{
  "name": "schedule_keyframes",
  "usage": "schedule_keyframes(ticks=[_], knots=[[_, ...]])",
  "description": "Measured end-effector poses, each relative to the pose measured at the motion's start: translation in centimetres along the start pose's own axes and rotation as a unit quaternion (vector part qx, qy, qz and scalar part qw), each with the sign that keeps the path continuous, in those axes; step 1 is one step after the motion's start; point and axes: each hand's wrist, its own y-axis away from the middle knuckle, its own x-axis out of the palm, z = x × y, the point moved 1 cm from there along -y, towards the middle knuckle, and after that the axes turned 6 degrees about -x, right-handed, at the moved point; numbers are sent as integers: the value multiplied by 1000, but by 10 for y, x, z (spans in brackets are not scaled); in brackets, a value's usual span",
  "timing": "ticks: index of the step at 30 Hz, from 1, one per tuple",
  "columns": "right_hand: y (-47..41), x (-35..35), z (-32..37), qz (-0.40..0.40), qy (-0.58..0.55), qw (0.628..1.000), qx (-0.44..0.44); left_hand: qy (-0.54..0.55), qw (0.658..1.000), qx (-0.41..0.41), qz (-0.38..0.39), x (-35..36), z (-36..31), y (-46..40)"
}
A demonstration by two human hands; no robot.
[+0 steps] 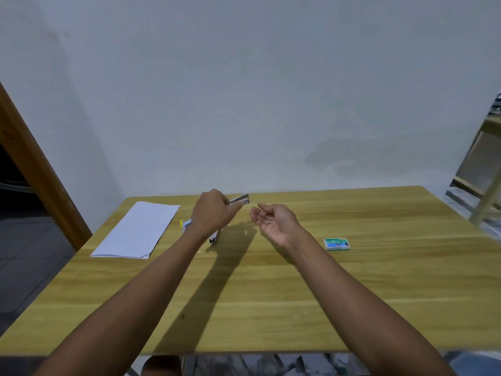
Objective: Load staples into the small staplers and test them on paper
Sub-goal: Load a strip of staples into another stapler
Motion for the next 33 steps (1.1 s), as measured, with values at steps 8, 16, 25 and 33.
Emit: schedule_keyframes(ticks=[8,16,25,33], knots=[[22,-71,37,74,462,874,-133,23,987,61,146,52,6,21],[67,-116,31,123,610,764,-169,-75,978,165,108,92,-7,52],[76,-121,54,-25,488,830,-268,-3,971,241,3,93,-32,66],[70,-155,76,-250,690,645,-212,10,953,196,230,130,-89,68]])
